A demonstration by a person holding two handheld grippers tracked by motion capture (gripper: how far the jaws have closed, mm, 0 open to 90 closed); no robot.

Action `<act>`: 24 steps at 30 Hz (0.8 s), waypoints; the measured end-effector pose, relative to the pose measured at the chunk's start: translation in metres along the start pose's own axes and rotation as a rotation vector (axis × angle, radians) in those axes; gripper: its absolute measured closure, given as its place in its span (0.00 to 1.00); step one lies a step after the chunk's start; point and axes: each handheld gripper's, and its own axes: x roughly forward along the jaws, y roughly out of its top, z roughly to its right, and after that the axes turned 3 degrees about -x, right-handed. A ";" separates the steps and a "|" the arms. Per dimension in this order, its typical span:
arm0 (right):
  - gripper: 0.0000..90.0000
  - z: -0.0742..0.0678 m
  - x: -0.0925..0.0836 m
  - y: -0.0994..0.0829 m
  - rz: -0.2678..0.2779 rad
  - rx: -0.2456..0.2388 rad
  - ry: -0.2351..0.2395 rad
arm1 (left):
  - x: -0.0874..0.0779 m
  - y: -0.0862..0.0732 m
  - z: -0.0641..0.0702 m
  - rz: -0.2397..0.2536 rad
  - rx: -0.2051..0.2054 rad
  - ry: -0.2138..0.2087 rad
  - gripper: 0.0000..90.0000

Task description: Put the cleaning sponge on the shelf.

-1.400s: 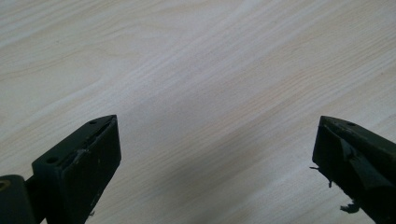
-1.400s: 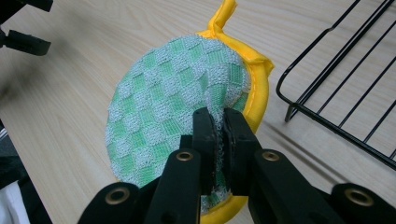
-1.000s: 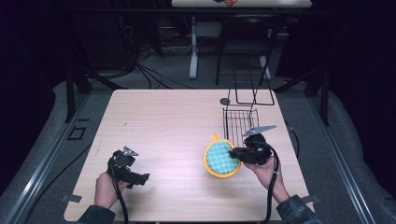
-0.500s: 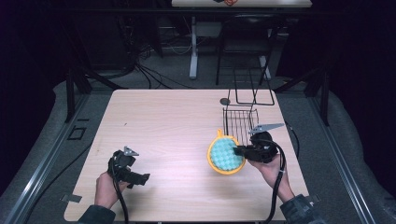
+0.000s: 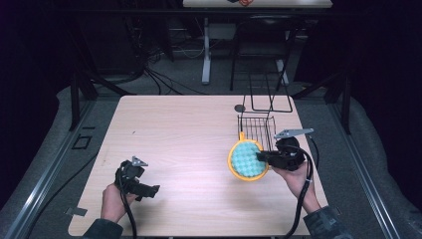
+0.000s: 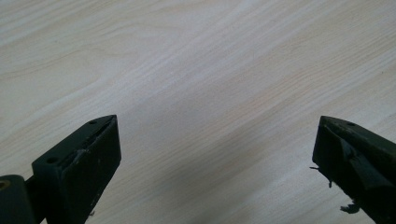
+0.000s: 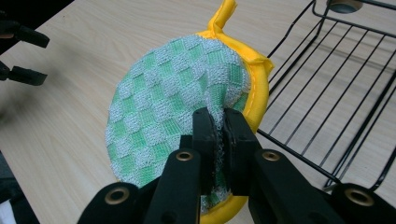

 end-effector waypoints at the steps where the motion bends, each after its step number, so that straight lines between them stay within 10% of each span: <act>1: 0.95 0.001 -0.001 0.000 -0.002 0.003 -0.002 | 0.000 0.000 0.000 0.000 0.000 0.000 0.01; 24: 0.95 0.020 -0.017 0.001 0.031 0.031 -0.061 | 0.000 0.000 0.001 -0.001 0.004 0.000 0.01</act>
